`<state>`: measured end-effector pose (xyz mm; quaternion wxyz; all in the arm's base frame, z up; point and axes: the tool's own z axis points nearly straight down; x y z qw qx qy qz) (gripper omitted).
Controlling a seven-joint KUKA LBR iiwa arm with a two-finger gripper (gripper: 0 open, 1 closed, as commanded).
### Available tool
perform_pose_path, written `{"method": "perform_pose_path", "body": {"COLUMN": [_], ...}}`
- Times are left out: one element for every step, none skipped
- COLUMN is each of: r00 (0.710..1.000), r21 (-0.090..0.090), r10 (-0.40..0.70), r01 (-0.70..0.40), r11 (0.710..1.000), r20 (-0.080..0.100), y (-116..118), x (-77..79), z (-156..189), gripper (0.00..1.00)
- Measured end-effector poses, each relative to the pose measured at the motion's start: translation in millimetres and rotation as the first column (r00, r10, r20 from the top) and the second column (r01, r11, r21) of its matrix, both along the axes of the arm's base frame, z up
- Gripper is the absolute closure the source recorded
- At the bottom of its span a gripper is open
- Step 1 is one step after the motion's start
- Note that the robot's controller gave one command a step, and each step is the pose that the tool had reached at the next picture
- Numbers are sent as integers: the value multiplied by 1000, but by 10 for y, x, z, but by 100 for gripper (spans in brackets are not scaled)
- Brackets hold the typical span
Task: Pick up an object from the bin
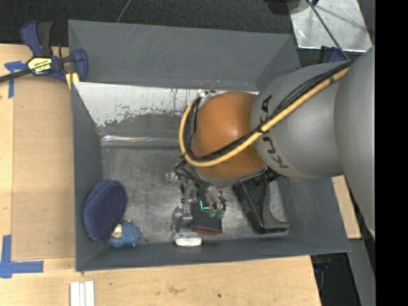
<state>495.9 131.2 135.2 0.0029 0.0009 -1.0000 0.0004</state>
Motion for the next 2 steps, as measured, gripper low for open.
{"method": "perform_pose_path", "body": {"r00": [992, 934], "r21": [11, 2], "r10": [-121, -358], "r01": [121, 358], "r11": [993, 934], "r20": [27, 10], "y": [-713, -1014], "x": [-14, -10], "z": [-603, -346], "gripper": [0, 0]}}
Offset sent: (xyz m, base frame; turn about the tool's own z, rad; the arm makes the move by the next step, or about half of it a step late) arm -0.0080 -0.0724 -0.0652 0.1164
